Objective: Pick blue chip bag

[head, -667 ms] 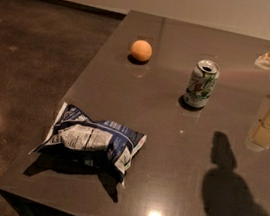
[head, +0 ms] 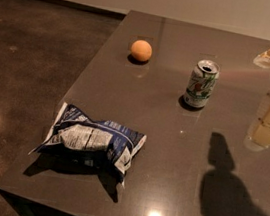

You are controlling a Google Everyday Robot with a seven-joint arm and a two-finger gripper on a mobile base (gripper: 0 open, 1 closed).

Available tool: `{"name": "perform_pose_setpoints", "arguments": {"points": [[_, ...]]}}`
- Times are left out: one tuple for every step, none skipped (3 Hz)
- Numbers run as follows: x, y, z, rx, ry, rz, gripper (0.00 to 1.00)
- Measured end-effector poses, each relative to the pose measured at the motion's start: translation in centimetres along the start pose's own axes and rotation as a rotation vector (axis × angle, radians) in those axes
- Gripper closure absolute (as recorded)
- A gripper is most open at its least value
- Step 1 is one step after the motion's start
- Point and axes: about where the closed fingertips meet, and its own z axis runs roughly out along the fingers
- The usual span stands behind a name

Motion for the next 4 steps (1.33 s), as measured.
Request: {"name": "perform_pose_setpoints", "arguments": {"points": [[-1.9,1.8,-0.6,-0.026,-0.044,-0.029,0.0],[-4.4,4.2,-0.9,-0.055,-0.082,-0.079,0.0],[-6.9,6.2,-0.8,-0.08,-0.103,-0.138,0.0],[-9.5,8.3,0.3,-0.109,-0.118,-0.186,0.0]]}}
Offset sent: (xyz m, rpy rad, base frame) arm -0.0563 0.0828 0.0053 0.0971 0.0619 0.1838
